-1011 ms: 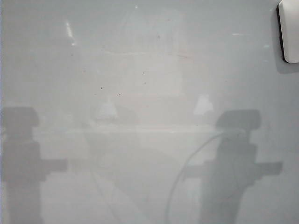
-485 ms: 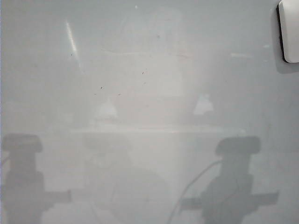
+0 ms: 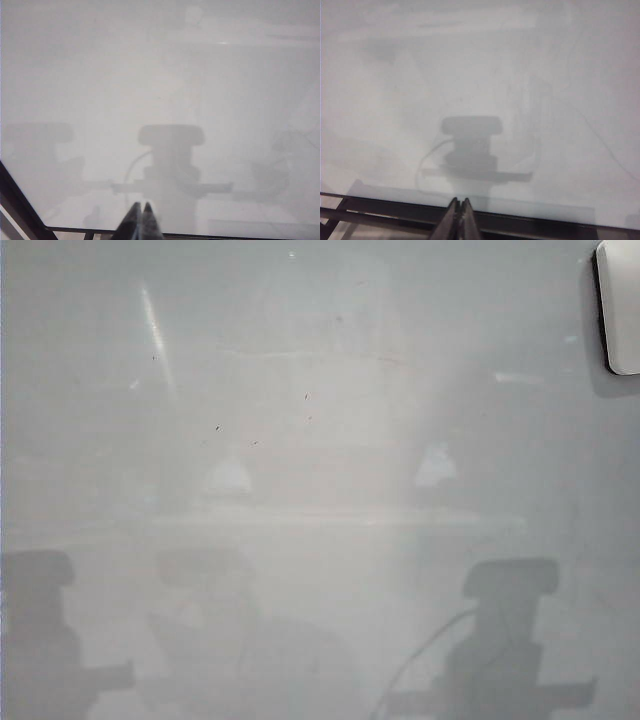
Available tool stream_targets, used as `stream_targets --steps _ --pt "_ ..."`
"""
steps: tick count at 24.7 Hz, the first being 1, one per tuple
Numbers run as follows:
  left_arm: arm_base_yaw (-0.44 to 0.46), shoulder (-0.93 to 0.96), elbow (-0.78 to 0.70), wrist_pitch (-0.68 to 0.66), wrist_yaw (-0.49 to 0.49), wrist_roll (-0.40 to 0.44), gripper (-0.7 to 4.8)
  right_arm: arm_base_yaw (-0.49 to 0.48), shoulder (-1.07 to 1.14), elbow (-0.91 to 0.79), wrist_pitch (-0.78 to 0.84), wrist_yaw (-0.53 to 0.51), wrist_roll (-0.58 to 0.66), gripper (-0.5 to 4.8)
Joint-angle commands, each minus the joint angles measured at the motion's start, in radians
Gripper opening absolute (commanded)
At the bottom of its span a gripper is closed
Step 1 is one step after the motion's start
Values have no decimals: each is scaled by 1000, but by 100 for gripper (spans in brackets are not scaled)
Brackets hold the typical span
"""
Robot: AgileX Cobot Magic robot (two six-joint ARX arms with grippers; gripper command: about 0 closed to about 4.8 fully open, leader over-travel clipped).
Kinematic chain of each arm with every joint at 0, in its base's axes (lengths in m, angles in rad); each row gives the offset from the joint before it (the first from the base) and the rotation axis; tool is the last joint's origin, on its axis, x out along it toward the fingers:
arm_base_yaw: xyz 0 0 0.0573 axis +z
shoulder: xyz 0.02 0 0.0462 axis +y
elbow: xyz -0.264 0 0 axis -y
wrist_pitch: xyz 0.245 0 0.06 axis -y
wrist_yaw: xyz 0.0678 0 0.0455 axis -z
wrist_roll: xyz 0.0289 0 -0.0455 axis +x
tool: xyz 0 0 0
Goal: Grab the whiteboard eraser that is attached to the surface of the whiteboard and use it to clean the writing on the whiteboard.
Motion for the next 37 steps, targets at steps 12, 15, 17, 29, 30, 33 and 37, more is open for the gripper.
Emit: stream_targets --steps 12,15,17,29,30,33,37 --pt "-2 0 1 -10 7 3 -5 0 0 -4 5 4 -1 0" --pt "-2 0 1 -10 7 3 -5 -1 -3 -7 37 26 -36 -1" --pt "-2 0 1 -10 7 3 -5 -1 -3 -24 147 76 -39 0" --pt "-2 0 1 -10 7 3 -5 -103 -3 -55 299 96 -55 -1" --pt "-2 0 1 -10 7 3 -5 -106 -3 -55 299 96 -55 -1" --pt "-2 0 1 -10 7 3 -5 -106 -3 -55 299 95 -54 -1" --pt "-2 0 1 -10 7 3 -5 -105 -3 -54 299 92 -55 0"
